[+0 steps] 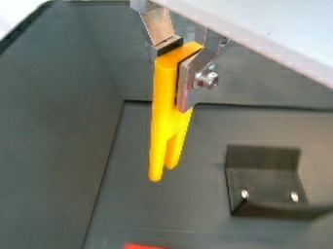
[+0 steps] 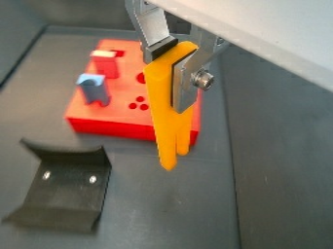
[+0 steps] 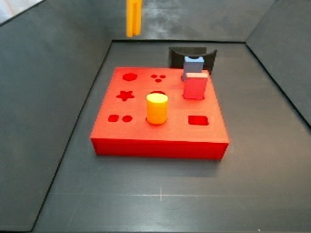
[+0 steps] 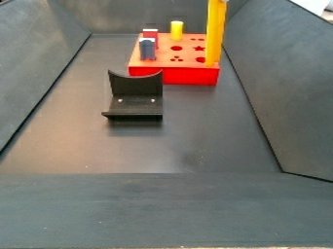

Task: Pick up the square-circle object. Move up. Rotate the square-circle object. Place the square-circle object on the fixture. Regrasp the square-circle object. Move to above the board. Insert the square-circle object.
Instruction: Rotate the square-circle object.

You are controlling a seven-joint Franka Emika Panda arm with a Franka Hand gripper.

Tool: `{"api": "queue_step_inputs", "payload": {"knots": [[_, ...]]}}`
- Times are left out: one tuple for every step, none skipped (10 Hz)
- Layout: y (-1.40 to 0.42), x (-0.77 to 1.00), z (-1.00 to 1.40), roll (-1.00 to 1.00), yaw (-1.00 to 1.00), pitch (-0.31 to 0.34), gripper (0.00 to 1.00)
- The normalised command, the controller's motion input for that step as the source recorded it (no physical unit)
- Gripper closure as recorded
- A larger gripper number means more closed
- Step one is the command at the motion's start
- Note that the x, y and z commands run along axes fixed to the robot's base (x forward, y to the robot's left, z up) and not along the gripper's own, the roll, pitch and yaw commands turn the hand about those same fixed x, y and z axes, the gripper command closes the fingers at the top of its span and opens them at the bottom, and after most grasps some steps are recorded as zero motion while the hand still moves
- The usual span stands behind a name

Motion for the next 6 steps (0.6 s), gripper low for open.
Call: {"api": "queue_step_inputs", "payload": {"knots": [[0.0, -0.01, 0.01, -0.07, 1.0, -0.014, 1.0], [0.0, -0.01, 0.01, -0.08, 1.0, -0.015, 1.0], [0.0, -0.01, 0.01, -0.09, 0.87, -0.018, 1.0], [0.0, -0.01, 0.01, -0.09, 0.61, -0.018, 1.0], [0.0, -0.01, 0.01, -0.09, 0.32, -0.017, 1.0], [0.0, 0.0, 0.0, -0.06, 1.0, -0.011, 1.0]]}}
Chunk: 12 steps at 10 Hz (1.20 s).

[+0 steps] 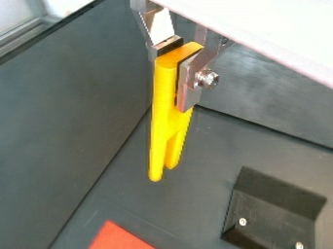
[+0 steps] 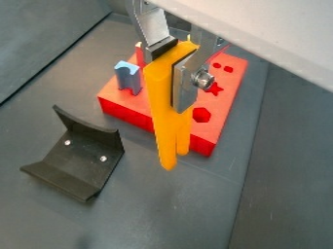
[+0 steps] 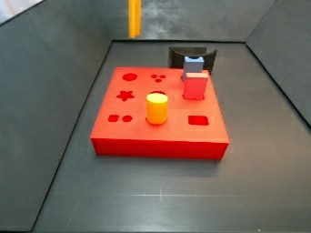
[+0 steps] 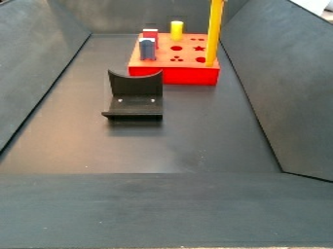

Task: Pick up the square-circle object. Move up. Rotate the square-circle object. Place the square-circle object on the fixture. Regrasp the square-circle object. Move to above the board. Insert the square-circle object.
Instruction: Rotate the square-circle object.

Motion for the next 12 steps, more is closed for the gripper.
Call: {"api": "queue_step_inputs", "payload": {"knots": [[0.0, 0.0, 0.0, -0.06, 1.0, -0.012, 1.0], [0.0, 0.0, 0.0, -0.07, 1.0, -0.015, 1.0], [0.0, 0.0, 0.0, -0.07, 0.8, -0.016, 1.0], [0.0, 0.0, 0.0, -0.07, 0.55, -0.016, 1.0], [0.0, 0.0, 0.0, -0.07, 0.36, -0.016, 1.0], [0.0, 0.0, 0.0, -0.07, 0.2, -0.016, 1.0], [0.0, 0.0, -1.0, -0.07, 0.14, -0.016, 1.0], [0.0, 0.0, -1.0, -0.07, 0.1, -0.018, 1.0], [0.0, 0.02, -1.0, -0.07, 0.06, -0.037, 1.0], [0.0, 0.03, -1.0, -0.07, 0.05, -0.04, 1.0], [0.0, 0.03, -1.0, -0.07, 0.04, -0.048, 1.0], [0.0, 0.03, -1.0, -0.07, 0.04, -0.053, 1.0]]}}
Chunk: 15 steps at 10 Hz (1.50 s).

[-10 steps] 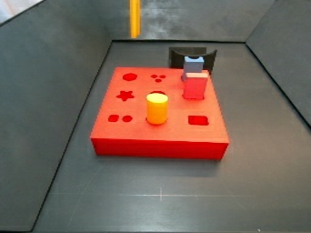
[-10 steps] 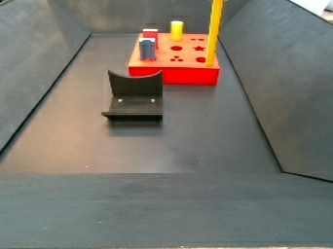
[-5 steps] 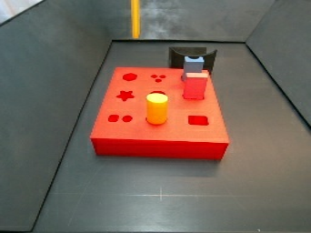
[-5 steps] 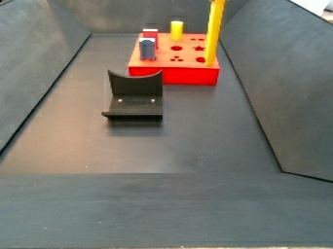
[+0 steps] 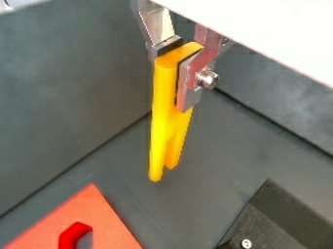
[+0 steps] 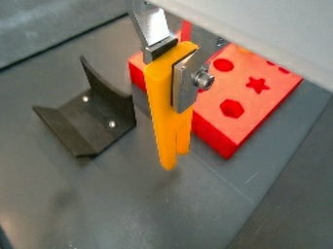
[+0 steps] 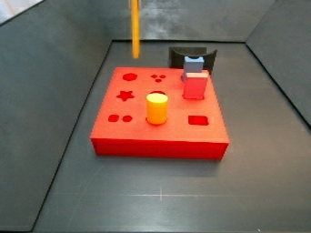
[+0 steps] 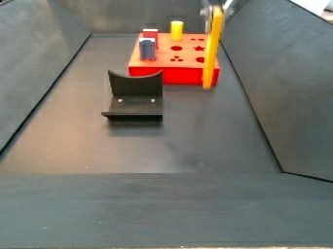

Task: Pick up the square-circle object. Move up. Rotate the square-circle object. Place the square-circle object on the fixture. Regrasp the square-circle object. Move to above the board. Insert the square-circle object.
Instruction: Rotate the square-circle object.

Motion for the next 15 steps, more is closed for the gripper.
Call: {"api": "queue_step_inputs", "payload": {"knots": [[0.0, 0.03, -1.0, -0.08, 0.03, -0.055, 1.0], [0.0, 0.03, -0.84, -0.09, 0.03, -0.055, 1.0], [0.0, 0.02, -0.63, -0.1, 0.03, -0.055, 1.0], [0.0, 0.02, -0.52, -0.1, 0.03, -0.057, 1.0], [0.0, 0.02, -0.32, -0.11, 0.03, -0.053, 1.0], [0.0, 0.01, -0.24, -0.11, 0.02, -0.045, 1.0], [0.0, 0.01, -0.24, -0.11, 0.02, -0.045, 1.0], [0.0, 0.0, -0.24, -0.11, 0.02, -0.039, 1.0], [0.0, 0.0, -0.24, -0.11, 0.02, -0.04, 1.0], [0.0, 0.01, -0.24, -0.11, 0.02, -0.041, 1.0], [0.0, 0.01, -0.24, -0.11, 0.02, -0.041, 1.0], [0.0, 0.01, -0.24, -0.11, 0.02, -0.041, 1.0], [0.0, 0.01, -0.24, -0.11, 0.02, -0.041, 1.0], [0.0, 0.01, -0.24, -0.11, 0.02, -0.041, 1.0], [0.0, 0.0, 0.0, -0.11, 0.02, -0.041, 0.0]]}}
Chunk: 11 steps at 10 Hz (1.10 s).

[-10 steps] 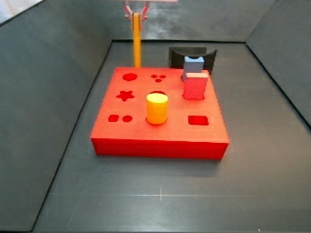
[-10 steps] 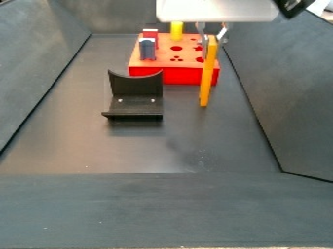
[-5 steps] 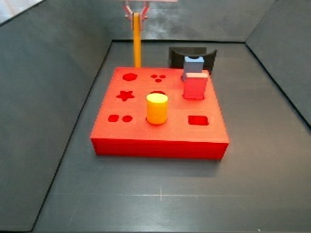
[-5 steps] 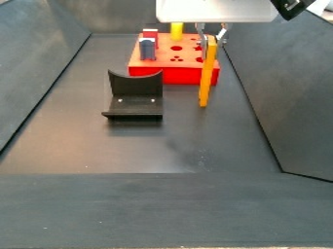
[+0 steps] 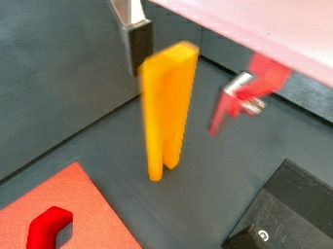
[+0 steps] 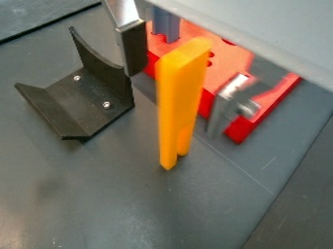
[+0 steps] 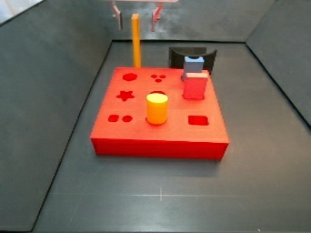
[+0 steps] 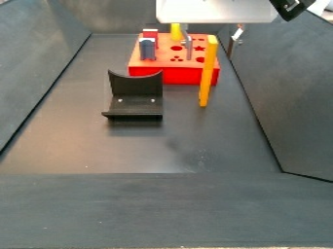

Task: Pick up the square-circle object. Move up. Rotate the square-circle object. Place the square-circle object on the fixture. Regrasp the square-circle object. Move to above the board. Insert the square-circle object.
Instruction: Rotate the square-circle object.

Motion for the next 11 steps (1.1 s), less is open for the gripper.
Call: {"api": "queue_step_inputs", "payload": {"knots": [[0.15, 0.0, 1.0, -0.11, 0.02, -0.041, 0.0], [0.15, -0.02, 1.0, -0.11, 0.02, -0.015, 0.0], [0.13, -0.03, 0.97, -0.1, 0.0, 0.006, 0.0], [0.07, -0.02, 0.76, -0.09, -0.01, 0.026, 0.0], [0.04, 0.0, 0.51, -0.07, -0.03, 0.046, 0.0], [0.03, 0.01, 0.32, -0.06, -0.03, 0.064, 0.0], [0.0, 0.0, 0.0, -0.01, -1.0, 0.013, 0.0], [0.0, 0.02, -0.08, -0.01, -1.0, 0.012, 0.0], [0.0, 0.02, -0.05, -0.01, -1.0, 0.01, 0.0], [0.0, 0.03, -0.03, -0.01, -1.0, 0.01, 0.0], [0.0, 0.03, -0.03, -0.01, -1.0, 0.01, 0.0]]}}
